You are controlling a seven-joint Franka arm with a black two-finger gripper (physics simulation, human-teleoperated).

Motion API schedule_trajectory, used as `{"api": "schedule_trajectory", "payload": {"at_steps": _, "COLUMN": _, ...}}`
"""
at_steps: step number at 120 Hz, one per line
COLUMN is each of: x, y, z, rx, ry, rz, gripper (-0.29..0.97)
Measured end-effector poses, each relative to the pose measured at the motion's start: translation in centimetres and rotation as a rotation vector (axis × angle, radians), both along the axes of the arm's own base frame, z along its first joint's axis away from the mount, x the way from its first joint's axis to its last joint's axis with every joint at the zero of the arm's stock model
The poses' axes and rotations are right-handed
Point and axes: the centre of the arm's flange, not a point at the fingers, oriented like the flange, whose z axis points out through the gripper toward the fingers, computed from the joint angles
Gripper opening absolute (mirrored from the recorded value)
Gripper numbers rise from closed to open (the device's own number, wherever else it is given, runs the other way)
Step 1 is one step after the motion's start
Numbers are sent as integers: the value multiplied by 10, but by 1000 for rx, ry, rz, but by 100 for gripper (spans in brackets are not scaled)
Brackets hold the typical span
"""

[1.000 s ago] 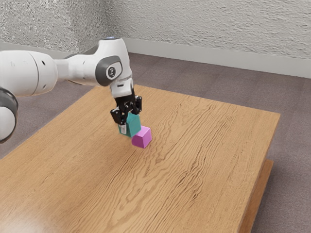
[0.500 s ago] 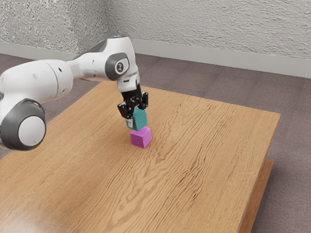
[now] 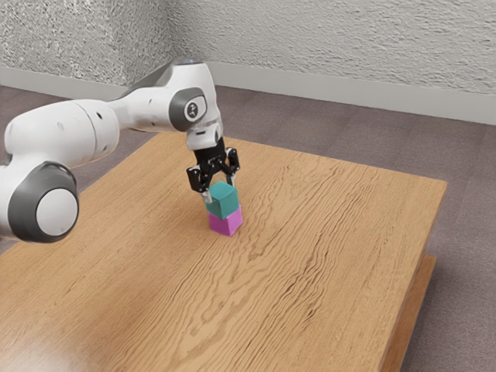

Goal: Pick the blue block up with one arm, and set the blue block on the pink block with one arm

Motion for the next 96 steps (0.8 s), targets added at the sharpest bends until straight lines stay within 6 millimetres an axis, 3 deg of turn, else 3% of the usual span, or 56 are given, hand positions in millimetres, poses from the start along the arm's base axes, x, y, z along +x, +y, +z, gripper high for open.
{"api": "schedule_trajectory", "payload": {"at_steps": 20, "x": -1, "y": 0, "z": 6, "rx": -4, "ry": -4, "rz": -8, "gripper": 63}}
{"api": "schedule_trajectory", "payload": {"at_steps": 30, "x": -7, "y": 1, "z": 27, "rx": -1, "ry": -18, "rz": -8, "gripper": 64}}
{"api": "schedule_trajectory", "payload": {"at_steps": 37, "x": -27, "y": 1, "z": 64, "rx": 12, "ry": -33, "rz": -12, "gripper": 65}}
{"api": "schedule_trajectory", "payload": {"at_steps": 45, "x": -64, "y": 0, "z": 120, "rx": 37, "ry": -57, "rz": -10, "gripper": 66}}
{"api": "schedule_trajectory", "payload": {"at_steps": 56, "x": -132, "y": -6, "z": 194, "rx": 85, "ry": -80, "rz": 22, "gripper": 67}}
{"api": "schedule_trajectory", "payload": {"at_steps": 64, "x": -176, "y": -10, "z": 230, "rx": 113, "ry": -78, "rz": 72, "gripper": 67}}
{"api": "schedule_trajectory", "payload": {"at_steps": 74, "x": -200, "y": -15, "z": 251, "rx": 144, "ry": -66, "rz": 131, "gripper": 67}}
{"api": "schedule_trajectory", "payload": {"at_steps": 96, "x": -208, "y": -22, "z": 268, "rx": 168, "ry": -45, "rz": 280, "gripper": 68}}
